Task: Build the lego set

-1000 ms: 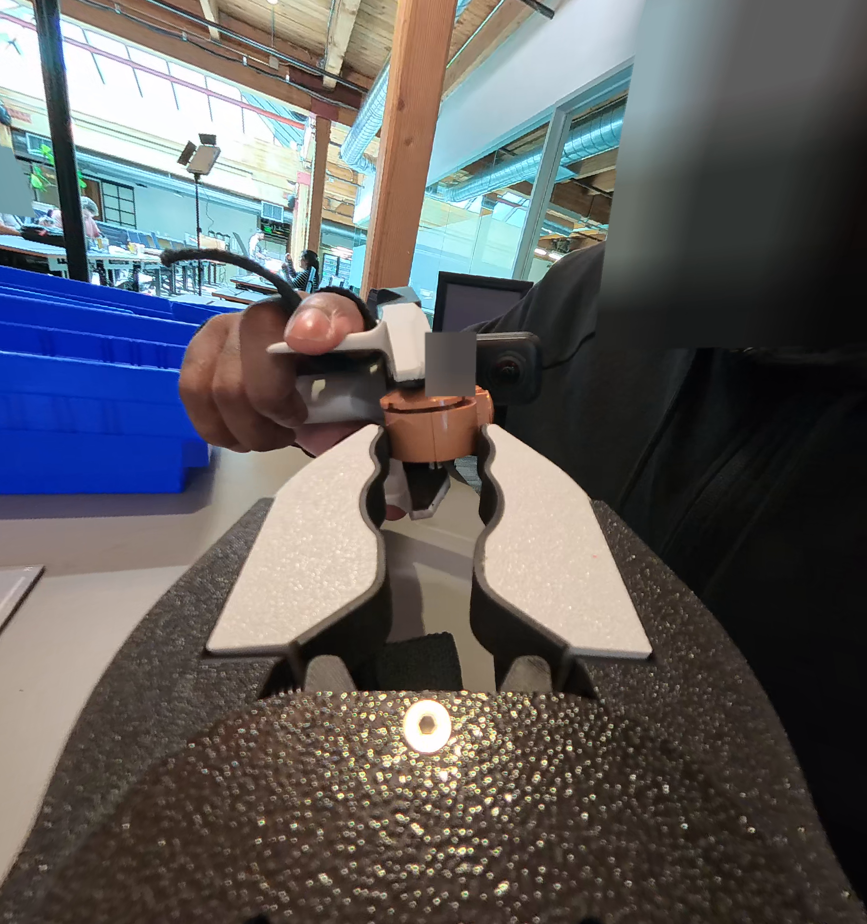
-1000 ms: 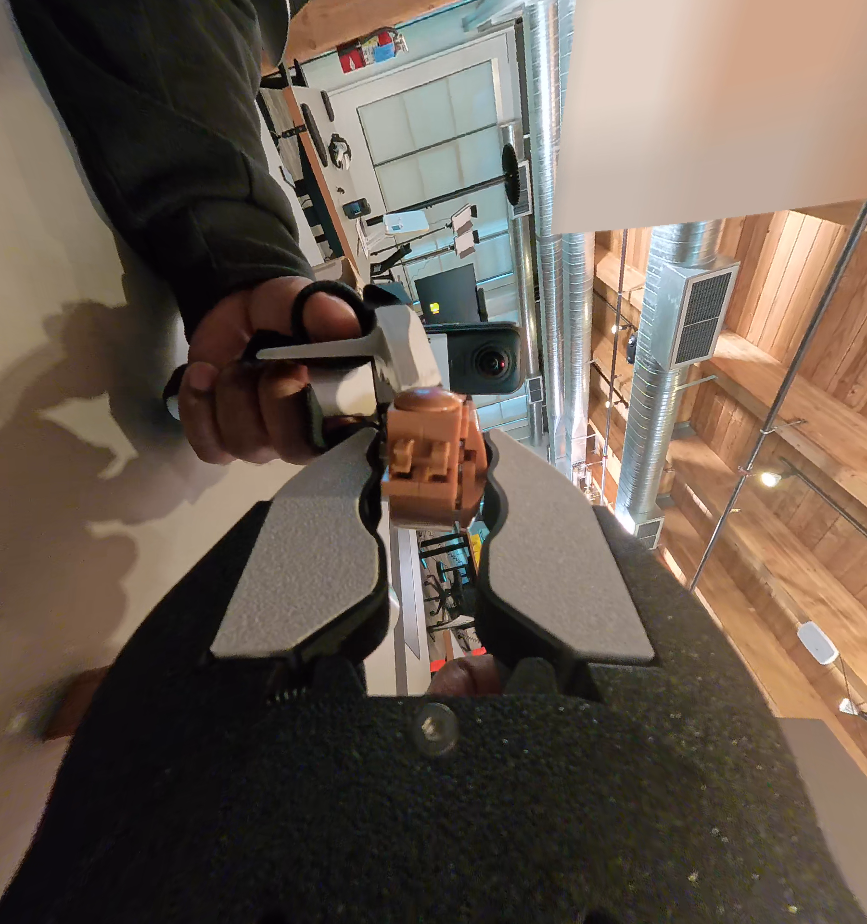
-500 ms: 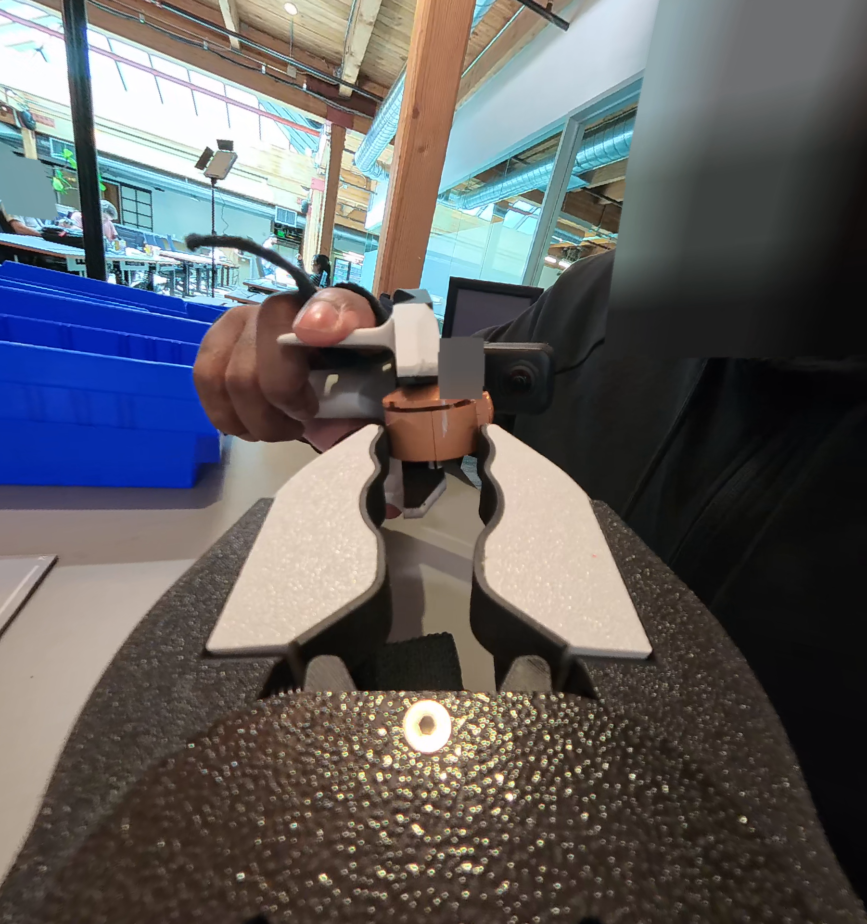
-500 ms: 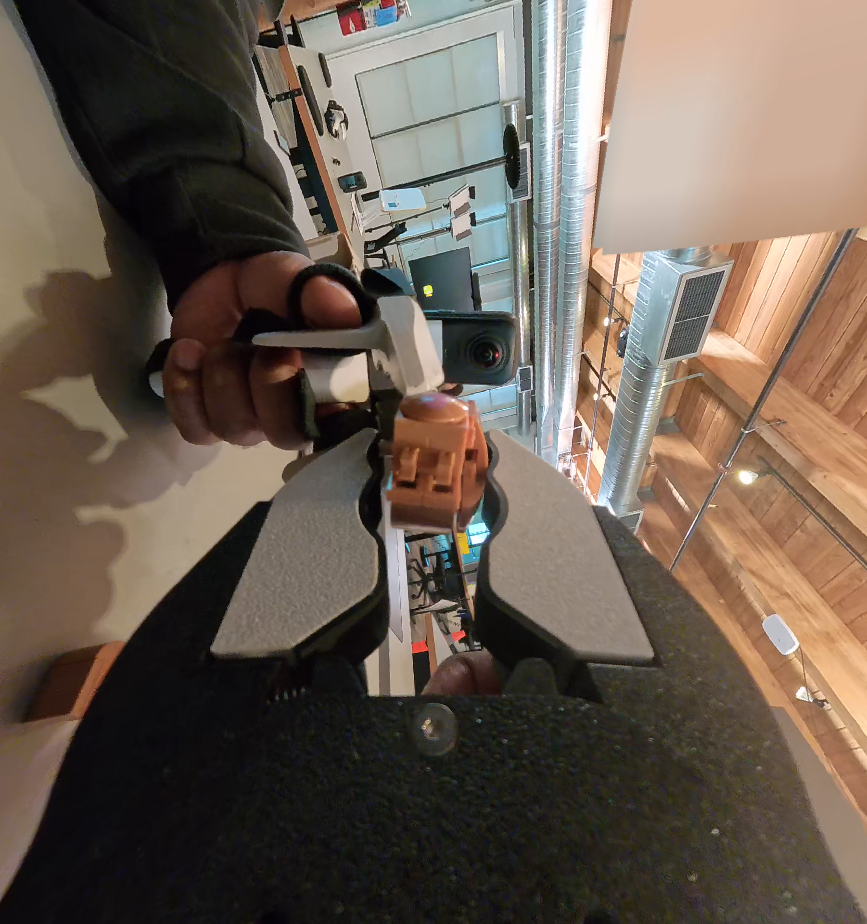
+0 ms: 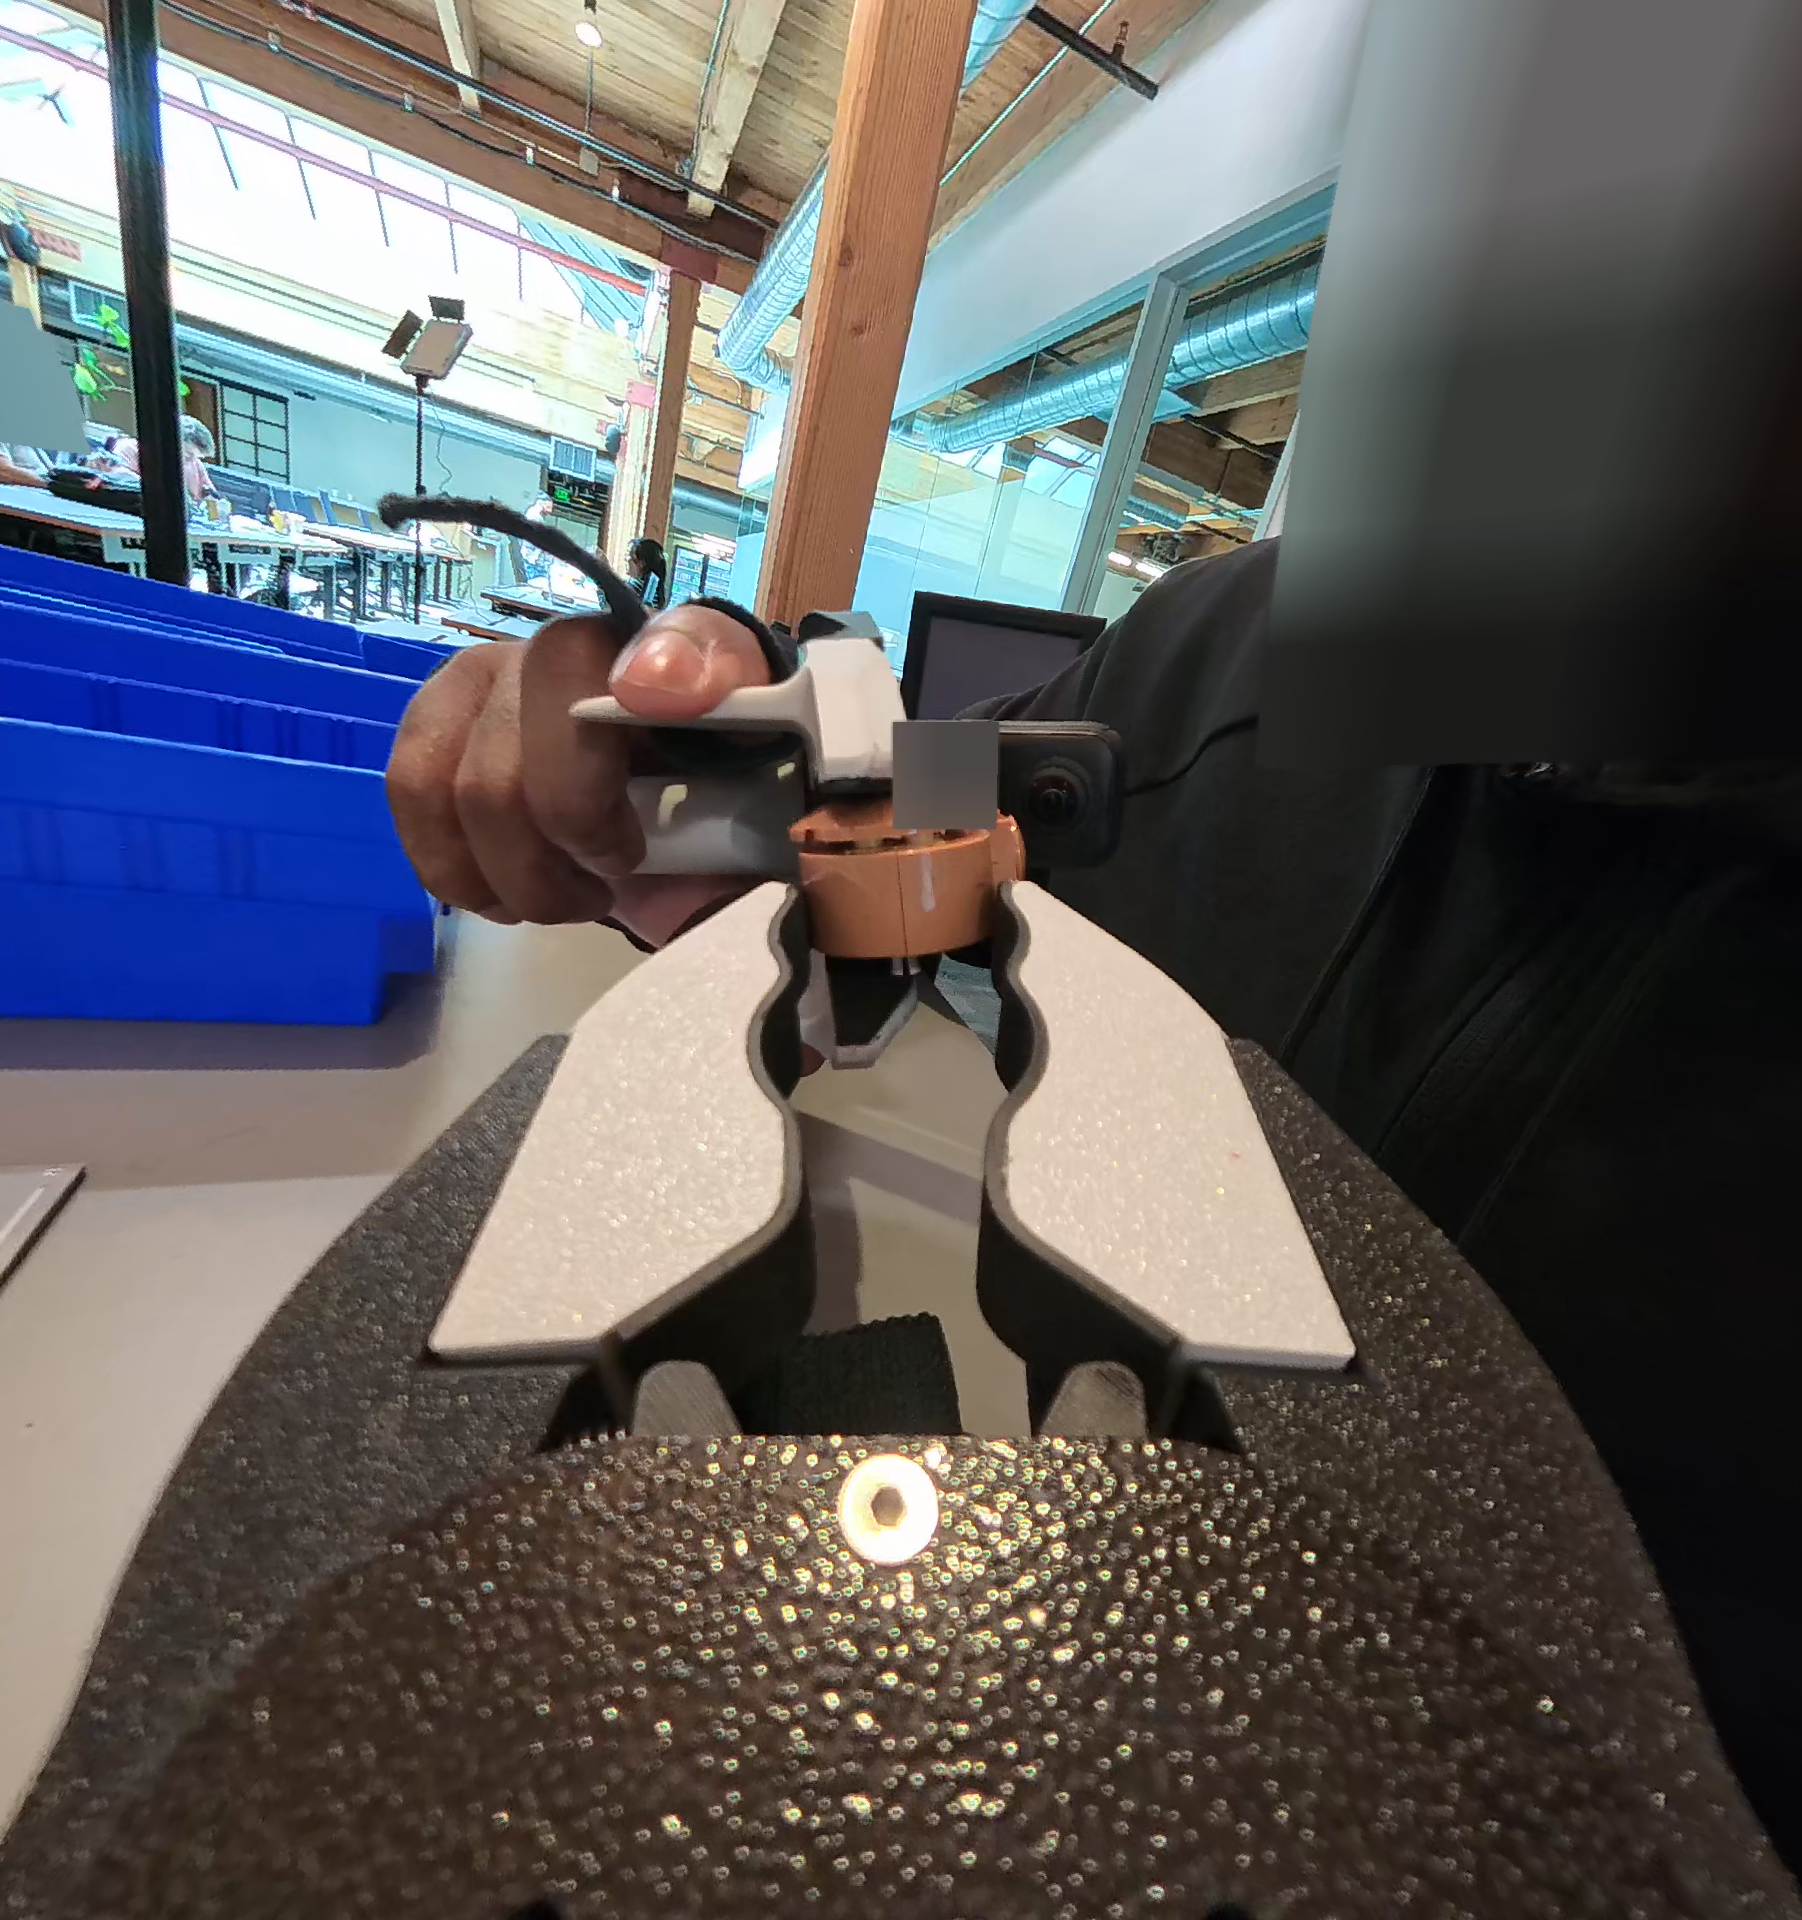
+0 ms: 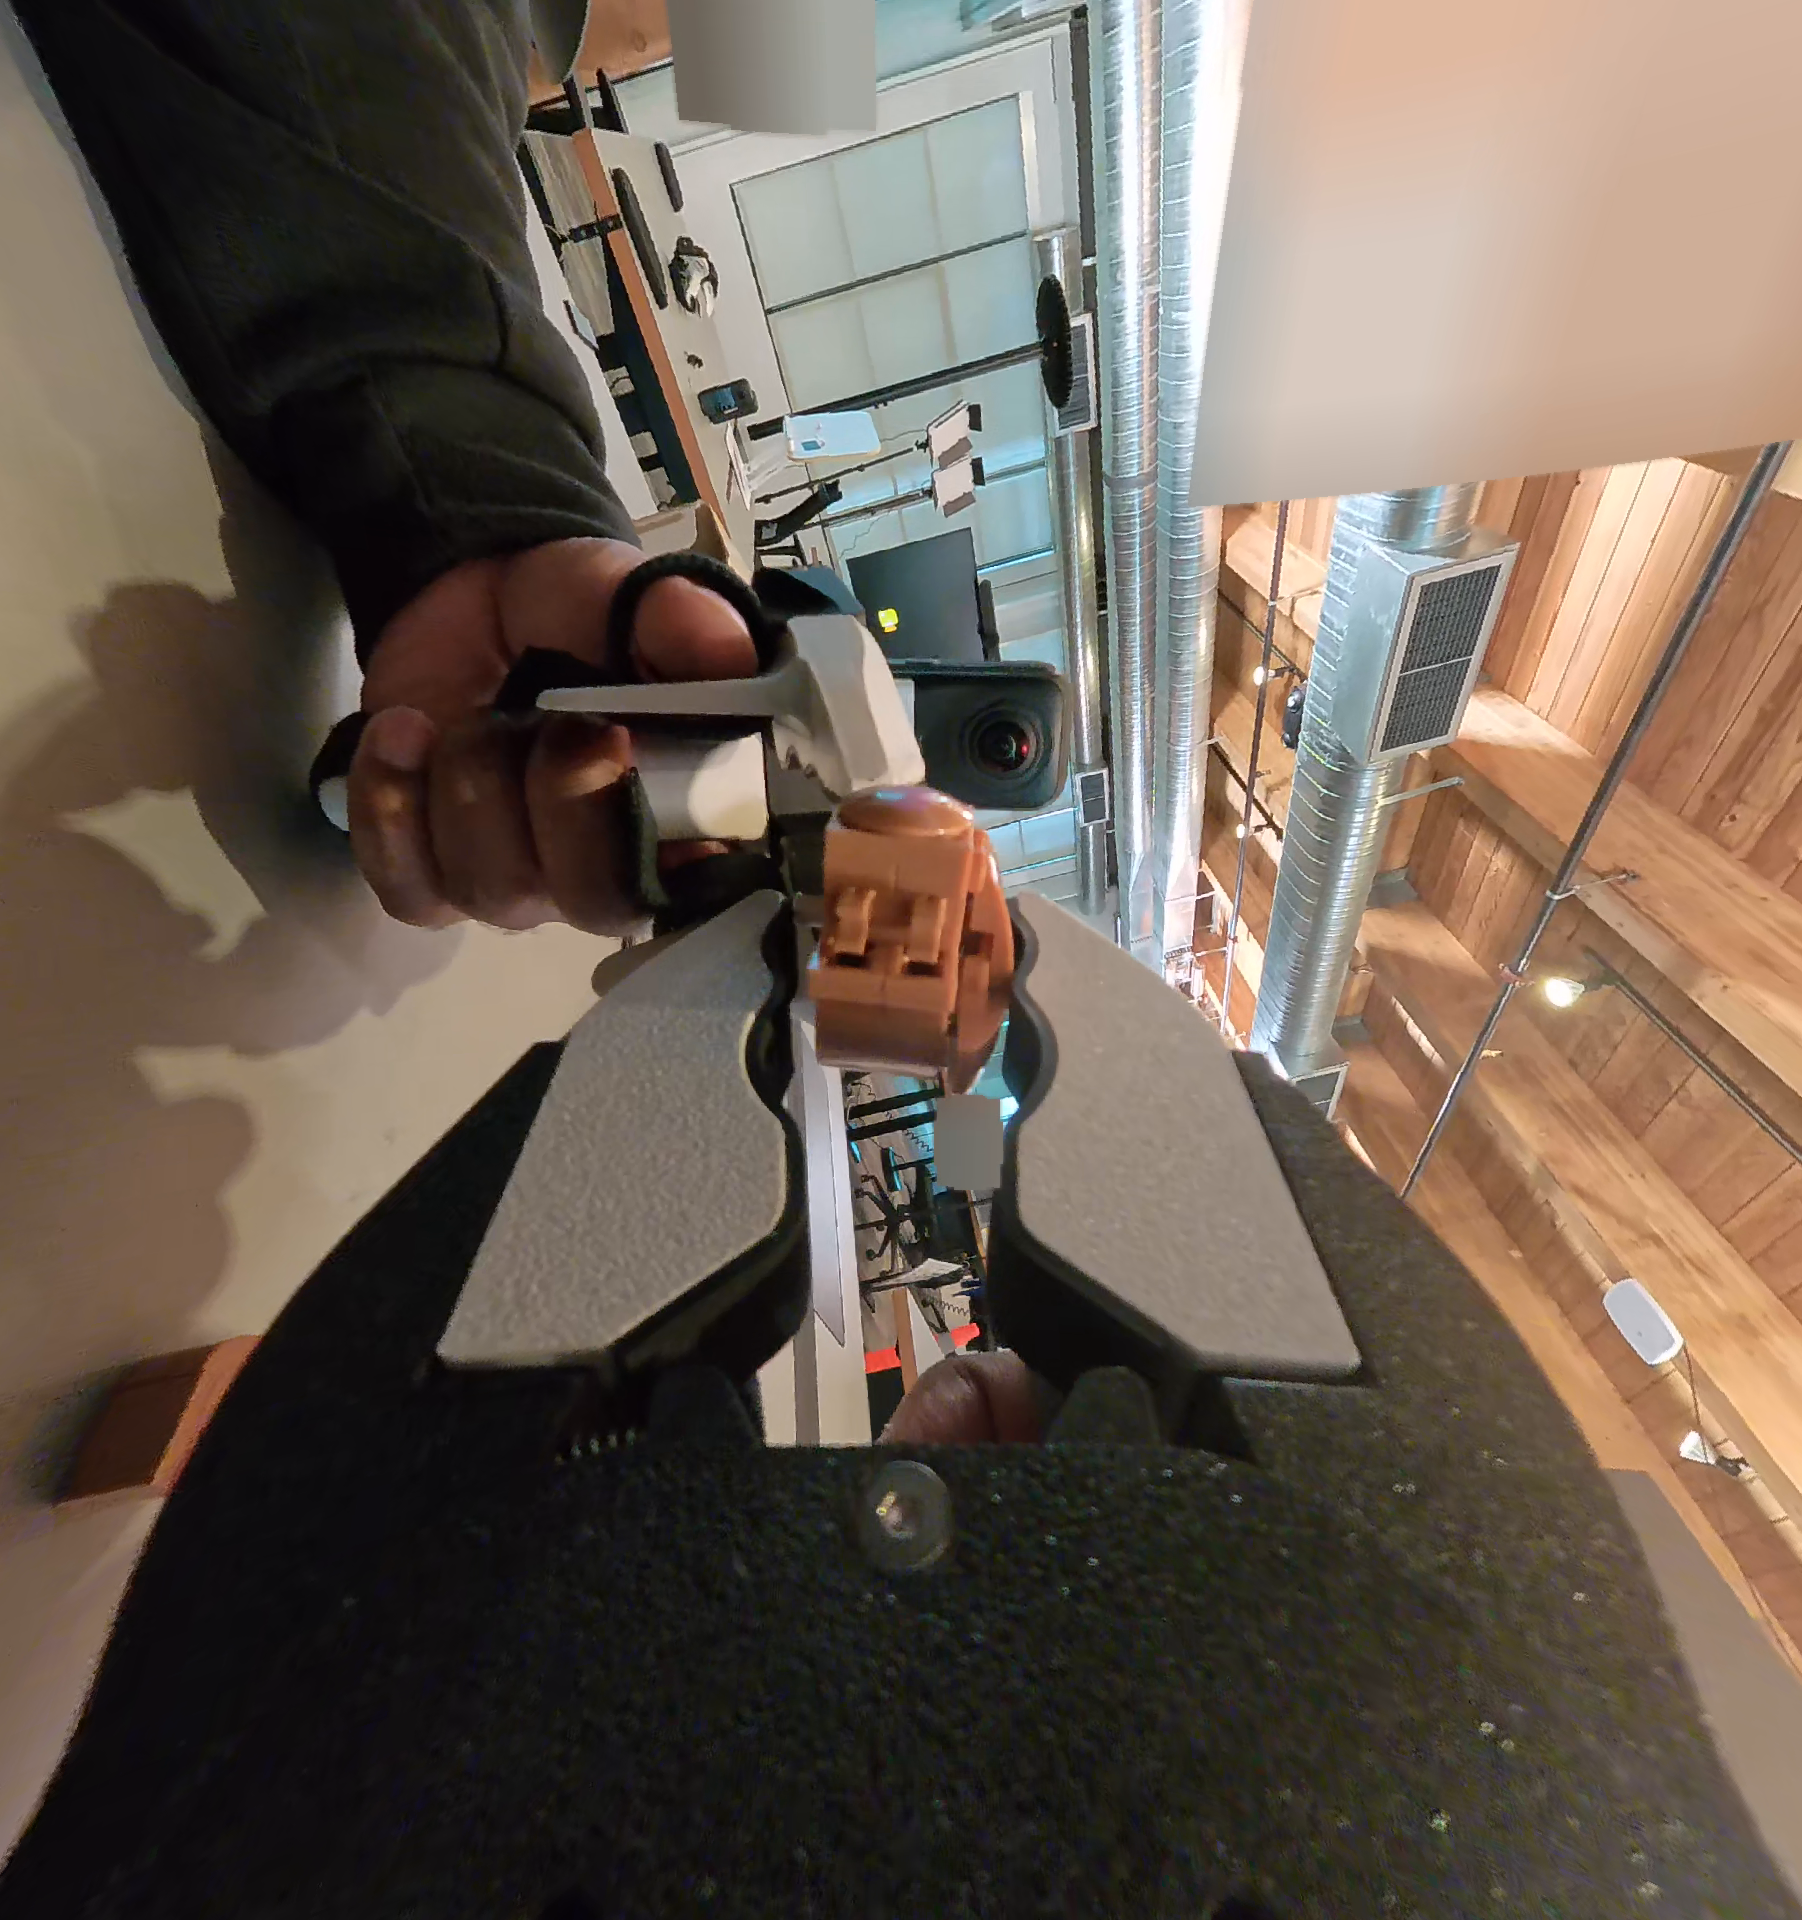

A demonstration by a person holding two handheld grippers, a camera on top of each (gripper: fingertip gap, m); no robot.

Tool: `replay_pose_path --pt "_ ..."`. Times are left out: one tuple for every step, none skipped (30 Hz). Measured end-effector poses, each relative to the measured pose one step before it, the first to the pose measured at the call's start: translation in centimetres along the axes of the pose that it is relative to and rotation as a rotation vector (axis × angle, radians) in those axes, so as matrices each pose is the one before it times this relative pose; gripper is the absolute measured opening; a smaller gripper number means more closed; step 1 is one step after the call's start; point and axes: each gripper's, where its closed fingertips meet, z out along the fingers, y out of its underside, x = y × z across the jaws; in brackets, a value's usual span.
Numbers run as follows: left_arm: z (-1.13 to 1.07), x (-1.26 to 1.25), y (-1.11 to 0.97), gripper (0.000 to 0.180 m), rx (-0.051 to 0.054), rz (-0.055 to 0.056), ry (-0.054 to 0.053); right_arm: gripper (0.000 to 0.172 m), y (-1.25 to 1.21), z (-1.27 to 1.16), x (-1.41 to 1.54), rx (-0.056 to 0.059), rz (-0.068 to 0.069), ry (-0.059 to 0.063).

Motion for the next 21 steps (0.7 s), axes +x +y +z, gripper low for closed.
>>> replay_pose_path --pt "-0.009 -0.001 0.018 0.033 -0.0007 -0.0038 0.0014 0.037 -0.001 0.015 -0.026 0.0002 0.0008 -0.0015" --pt "-0.003 -0.027 0.027 0.033 -0.0005 -0.0022 0.0 0.037 0.03 0.005 -0.006 -0.0012 0.0002 -0.0006" --pt "0.001 -0.023 0.021 0.033 -0.0002 -0.0005 -0.0011 0.037 0.004 -0.001 -0.023 0.0 -0.0007 -0.0007" --pt "0.01 -0.006 0.025 0.033 -0.0012 -0.0019 0.0004 0.037 0.017 0.016 0.007 -0.0006 0.0002 0.0006" --pt "-0.008 -0.03 -0.006 0.033 0.0014 -0.0005 -0.0013 0.037 0.012 0.004 -0.019 -0.0002 0.0009 -0.0003" --pt "0.0 0.014 0.045 0.033 -0.0025 -0.0017 0.001 0.037 0.0 0.011 -0.034 0.0008 0.0016 -0.0011" --pt "0.001 -0.04 0.045 0.033 -0.0021 -0.0013 -0.0017 0.037 0.037 0.021 -0.028 -0.0015 0.0 0.0001" --pt "0.012 -0.053 0.039 0.033 -0.0016 -0.0013 -0.0022 0.037 0.02 0.029 -0.038 -0.0016 -0.0015 -0.0003" --pt "0.003 -0.023 0.071 0.033 -0.002 -0.003 -0.0002 0.037 0.011 0.02 -0.049 -0.0008 -0.0016 -0.0005" --pt "0.018 -0.018 0.068 0.033 -0.0022 -0.0031 0.0 0.037 0.024 0.027 -0.041 -0.0017 -0.001 0.0005" --pt "0.001 -0.034 0.046 0.033 -0.0007 -0.0014 -0.0015 0.037 0.04 0.043 -0.012 -0.0025 -0.0011 0.0019" --pt "-0.004 -0.036 0.021 0.033 0.0003 -0.0016 -0.002 0.036 0.066 0.036 -0.014 -0.0032 -0.0013 0.002" --pt "-0.016 -0.025 0.002 0.033 0.0015 -0.0008 -0.0013 0.036 0.019 0.012 -0.002 0.0 -0.0003 0.001" --pt "-0.027 -0.011 0.026 0.033 -0.0014 -0.0027 0.0002 0.036 0.027 0.013 -0.024 0.0001 0.0019 -0.0013" --pt "-0.021 -0.036 0.024 0.033 -0.0002 -0.0007 -0.0016 0.036 0.041 0.01 -0.03 -0.0012 0.001 -0.0013" --pt "-0.024 -0.034 0.027 0.033 -0.0007 -0.0017 -0.0008 0.036 0.034 -0.001 -0.039 -0.001 0.0017 -0.0024" --pt "-0.003 -0.013 0.049 0.033 -0.0013 -0.0023 0.0007 0.036 0.01 -0.001 -0.036 -0.0003 0.0043 -0.0029" --pt "-0.004 -0.004 0.021 0.033 0.0003 -0.0019 0.0003 0.036 0.025 -0.009 -0.009 -0.0006 0.0059 -0.0034" --pt "0.007 -0.023 -0.003 0.033 0.0018 -0.0025 -0.0004 0.036 0.032 -0.004 0.003 -0.001 0.0073 -0.0033" --pt "0.005 -0.017 -0.037 0.033 0.0032 -0.004 0.0 0.036 0.023 0.0 0.038 -0.0004 0.0064 -0.0011" --pt "0.01 -0.016 -0.047 0.033 0.0039 -0.0043 0.0 0.036 0.038 0.003 0.037 -0.0008 0.0058 -0.0009"
